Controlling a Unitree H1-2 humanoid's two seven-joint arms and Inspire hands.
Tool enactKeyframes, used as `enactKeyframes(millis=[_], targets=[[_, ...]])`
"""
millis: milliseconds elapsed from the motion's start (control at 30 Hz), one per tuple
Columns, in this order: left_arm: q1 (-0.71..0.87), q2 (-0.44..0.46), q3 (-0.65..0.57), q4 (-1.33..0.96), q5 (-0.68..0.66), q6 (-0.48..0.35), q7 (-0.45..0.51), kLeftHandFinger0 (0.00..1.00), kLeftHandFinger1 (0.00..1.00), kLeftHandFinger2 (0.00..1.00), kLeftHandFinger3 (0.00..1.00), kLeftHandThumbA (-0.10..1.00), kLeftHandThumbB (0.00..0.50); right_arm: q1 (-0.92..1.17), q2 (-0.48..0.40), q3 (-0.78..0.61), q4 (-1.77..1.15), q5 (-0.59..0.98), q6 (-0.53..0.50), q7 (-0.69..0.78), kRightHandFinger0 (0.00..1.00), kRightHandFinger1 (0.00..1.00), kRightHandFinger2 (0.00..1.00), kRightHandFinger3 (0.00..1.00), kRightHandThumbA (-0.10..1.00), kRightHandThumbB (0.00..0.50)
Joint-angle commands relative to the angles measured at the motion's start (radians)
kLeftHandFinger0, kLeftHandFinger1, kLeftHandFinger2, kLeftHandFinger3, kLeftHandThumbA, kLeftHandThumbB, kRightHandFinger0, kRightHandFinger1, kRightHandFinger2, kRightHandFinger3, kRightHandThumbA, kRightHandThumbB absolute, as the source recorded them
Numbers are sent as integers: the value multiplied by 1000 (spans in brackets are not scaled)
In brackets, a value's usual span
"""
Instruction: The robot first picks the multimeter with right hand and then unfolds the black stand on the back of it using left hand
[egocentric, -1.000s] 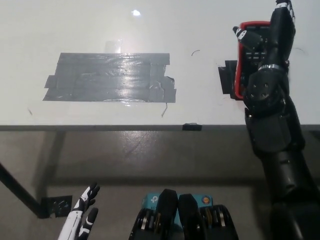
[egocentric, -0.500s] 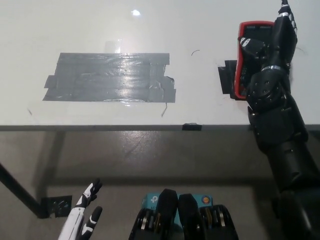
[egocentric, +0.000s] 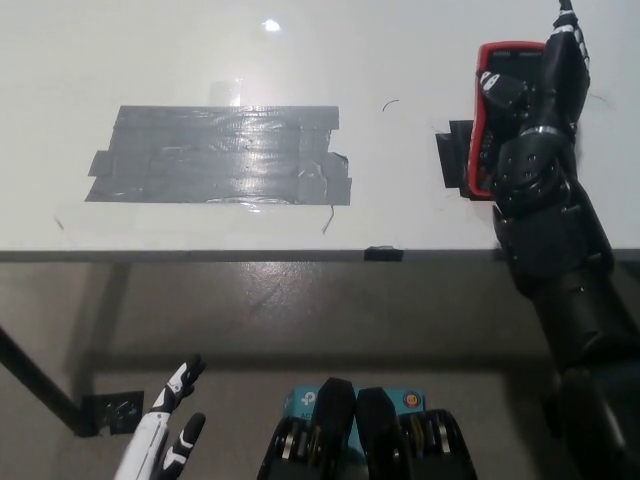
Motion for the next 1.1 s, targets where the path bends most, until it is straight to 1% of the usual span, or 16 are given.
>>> enactKeyframes(millis=[0, 67, 133, 200, 367, 467, 500, 533, 633, 667, 700, 767, 833, 933, 1000, 1067], targets=[[-14, 20, -2, -23, 9, -43, 3, 1000, 1000, 1000, 1000, 1000, 203, -85, 3, 11, -8, 50, -36, -5, 1000, 1000, 1000, 1000, 879, 433], [-15, 20, -1, -24, 21, -41, 7, 1000, 1000, 1000, 1000, 1000, 207, -90, 7, 10, -4, 62, -44, -1, 1000, 1000, 1000, 1000, 862, 430], [-16, 20, 0, -27, 19, -38, 6, 1000, 1000, 1000, 1000, 1000, 207, -97, 8, 13, 9, 69, -47, 0, 1000, 1000, 1000, 1000, 872, 440], [-16, 20, 1, -27, 17, -42, 5, 1000, 1000, 1000, 1000, 1000, 201, -103, 8, 22, 18, 70, -39, 6, 1000, 1000, 1000, 1000, 876, 436], [-19, 22, 2, -26, 16, -49, 5, 1000, 1000, 1000, 1000, 1000, 203, -111, 3, 30, 39, 82, -35, 10, 1000, 1000, 1000, 1000, 877, 440], [-19, 22, 2, -25, 15, -53, 5, 1000, 1000, 1000, 1000, 1000, 203, -112, -4, 37, 61, 88, -44, 8, 1000, 1000, 1000, 1000, 871, 454], [-20, 23, 2, -29, 21, -50, 6, 1000, 1000, 1000, 1000, 1000, 202, -114, -9, 47, 72, 82, -35, 10, 1000, 1000, 1000, 1000, 896, 464], [-22, 25, 3, -31, 21, -50, 6, 1000, 1000, 1000, 1000, 1000, 202, -116, -10, 50, 73, 84, -32, 12, 1000, 1000, 1000, 1000, 897, 464], [-24, 26, 2, -25, 25, -55, 8, 1000, 1000, 1000, 1000, 1000, 194, -115, -20, 72, 94, 76, -35, 7, 1000, 1000, 1000, 1000, 867, 434], [-25, 27, 3, -27, 22, -55, 6, 1000, 1000, 1000, 1000, 1000, 193, -115, -22, 80, 97, 72, -22, 7, 1000, 1000, 1000, 1000, 877, 422], [-26, 29, 4, -26, 18, -57, 5, 1000, 1000, 1000, 1000, 1000, 187, -116, -23, 85, 101, 70, -18, 2, 1000, 1000, 1000, 1000, 877, 421], [-26, 28, 4, -25, 21, -59, 8, 1000, 1000, 1000, 1000, 1000, 192, -115, -25, 93, 108, 66, -18, -12, 1000, 1000, 1000, 1000, 880, 431], [-26, 28, 2, -29, 25, -56, 7, 1000, 1000, 1000, 1000, 1000, 195, -116, -27, 98, 120, 65, -29, -26, 1000, 1000, 1000, 1000, 859, 435], [-26, 28, 0, -29, 22, -55, 6, 1000, 1000, 1000, 1000, 1000, 194, -121, -30, 111, 131, 65, -27, -35, 1000, 1000, 1000, 1000, 847, 427], [-25, 28, -1, -32, 20, -49, 4, 1000, 1000, 1000, 1000, 1000, 196, -122, -30, 117, 126, 68, -22, -34, 1000, 1000, 1000, 1000, 836, 413], [-30, 31, -1, -31, 20, -47, 1, 1000, 1000, 1000, 1000, 1000, 196, -126, -30, 119, 135, 72, -28, -37, 1000, 1000, 1000, 1000, 819, 411]])
